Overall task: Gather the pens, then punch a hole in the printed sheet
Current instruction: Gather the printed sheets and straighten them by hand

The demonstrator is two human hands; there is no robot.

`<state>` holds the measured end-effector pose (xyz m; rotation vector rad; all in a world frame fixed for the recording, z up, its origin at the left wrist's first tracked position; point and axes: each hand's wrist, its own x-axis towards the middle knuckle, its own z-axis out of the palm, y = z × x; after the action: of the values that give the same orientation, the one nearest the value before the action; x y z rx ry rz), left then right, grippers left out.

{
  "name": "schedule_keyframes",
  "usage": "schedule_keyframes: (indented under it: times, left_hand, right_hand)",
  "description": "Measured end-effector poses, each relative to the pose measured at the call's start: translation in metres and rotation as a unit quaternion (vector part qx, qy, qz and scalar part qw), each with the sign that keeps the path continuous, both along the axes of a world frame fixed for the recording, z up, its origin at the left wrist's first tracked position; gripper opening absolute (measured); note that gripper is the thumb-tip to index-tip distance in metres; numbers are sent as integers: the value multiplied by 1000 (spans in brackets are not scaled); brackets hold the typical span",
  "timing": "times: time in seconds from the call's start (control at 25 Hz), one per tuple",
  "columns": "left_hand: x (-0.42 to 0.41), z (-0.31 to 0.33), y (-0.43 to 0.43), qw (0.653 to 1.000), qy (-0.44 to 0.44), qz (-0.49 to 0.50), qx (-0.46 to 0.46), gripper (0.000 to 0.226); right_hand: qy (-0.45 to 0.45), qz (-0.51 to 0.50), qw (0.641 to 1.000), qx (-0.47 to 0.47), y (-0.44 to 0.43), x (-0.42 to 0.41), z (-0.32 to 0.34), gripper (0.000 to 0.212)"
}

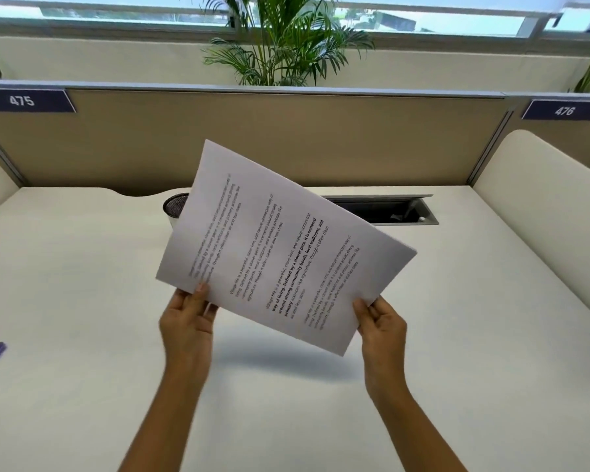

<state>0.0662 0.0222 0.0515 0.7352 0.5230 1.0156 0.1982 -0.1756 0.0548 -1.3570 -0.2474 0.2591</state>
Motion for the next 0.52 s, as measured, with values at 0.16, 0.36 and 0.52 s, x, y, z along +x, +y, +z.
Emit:
schedule_keyframes:
  times: [0.16, 0.36, 0.52]
  left_hand:
    - [-44, 11, 42, 978, 128, -64, 150, 27]
    - [-57, 25, 36, 899, 279, -52, 334, 18]
    - [-58, 21, 16, 890, 296, 77, 338, 9]
  right_hand:
    - [-44, -2, 998, -42, -14, 11, 5, 29]
    - [-106, -6, 990, -97, -15, 6, 8, 37]
    - [-121, -18, 987, -103, -7, -3, 9, 28]
